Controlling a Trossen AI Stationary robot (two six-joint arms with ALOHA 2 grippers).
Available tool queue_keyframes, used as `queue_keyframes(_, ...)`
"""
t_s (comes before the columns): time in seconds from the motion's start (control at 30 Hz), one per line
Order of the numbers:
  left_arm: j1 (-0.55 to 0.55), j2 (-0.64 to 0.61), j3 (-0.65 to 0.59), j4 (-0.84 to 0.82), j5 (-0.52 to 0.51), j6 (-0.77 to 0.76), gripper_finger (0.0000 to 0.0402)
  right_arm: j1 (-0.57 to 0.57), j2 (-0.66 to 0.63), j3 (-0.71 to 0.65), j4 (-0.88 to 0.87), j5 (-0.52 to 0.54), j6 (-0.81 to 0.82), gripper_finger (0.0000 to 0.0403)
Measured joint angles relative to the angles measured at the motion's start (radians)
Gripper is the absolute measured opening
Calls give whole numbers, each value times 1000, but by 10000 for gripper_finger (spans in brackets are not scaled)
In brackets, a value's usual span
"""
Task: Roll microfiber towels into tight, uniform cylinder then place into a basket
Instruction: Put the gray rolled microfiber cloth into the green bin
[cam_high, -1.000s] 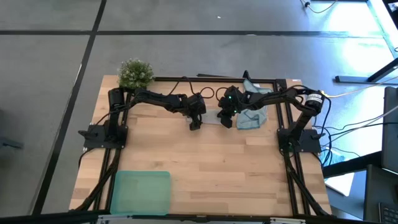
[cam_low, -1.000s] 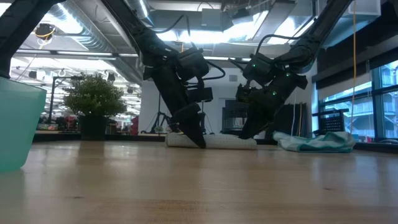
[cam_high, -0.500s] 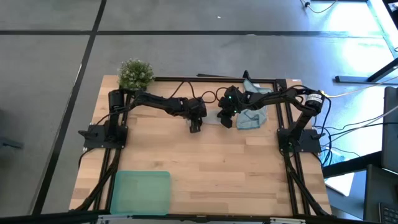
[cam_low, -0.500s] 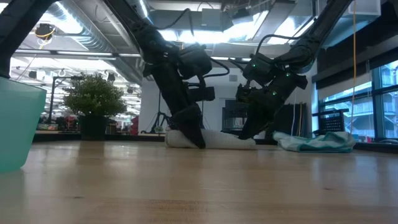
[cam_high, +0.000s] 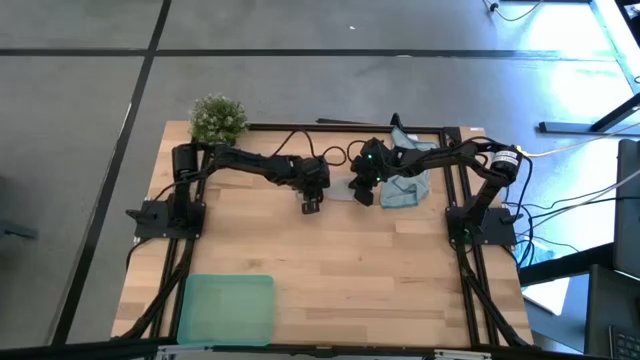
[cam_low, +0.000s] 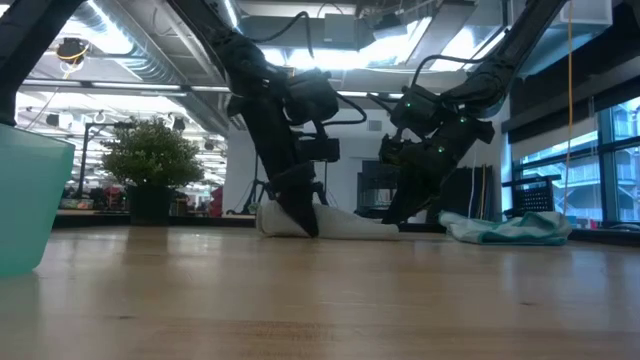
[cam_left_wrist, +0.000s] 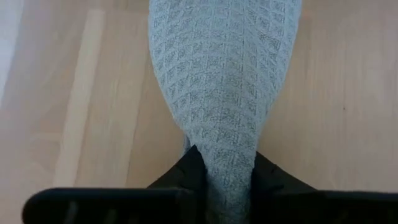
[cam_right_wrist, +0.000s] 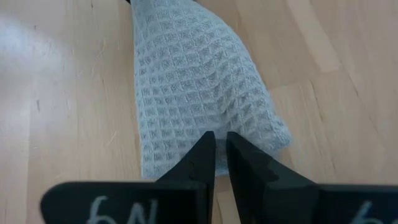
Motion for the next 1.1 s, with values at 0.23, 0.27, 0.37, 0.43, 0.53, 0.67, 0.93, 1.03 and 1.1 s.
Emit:
queue_keyframes(0.23,2,5,91,-182,34,-7,51,0,0,0,56,1,-44,45)
queue_keyframes(0.27,2,6,103,-200,34,-7,51,0,0,0,67,0,-45,45)
queue_keyframes(0.37,2,6,134,-251,34,-25,51,-1,0,0,103,4,-22,45)
queue_keyframes(0.43,4,5,147,-279,34,-31,51,-1,0,0,117,8,6,45)
queue_keyframes(0.53,4,5,152,-294,36,-58,51,-1,0,-1,130,3,45,45)
queue_keyframes(0.67,4,4,153,-296,81,-99,51,1,0,-1,133,0,109,45)
queue_keyframes(0.93,4,-3,155,-363,83,-161,51,1,-16,39,68,-65,79,45)
queue_keyframes(1.03,6,-23,155,-416,81,-189,51,1,-43,87,-40,-108,52,45)
queue_keyframes(1.1,6,-41,155,-440,78,-205,51,1,-70,120,-120,-129,5,45)
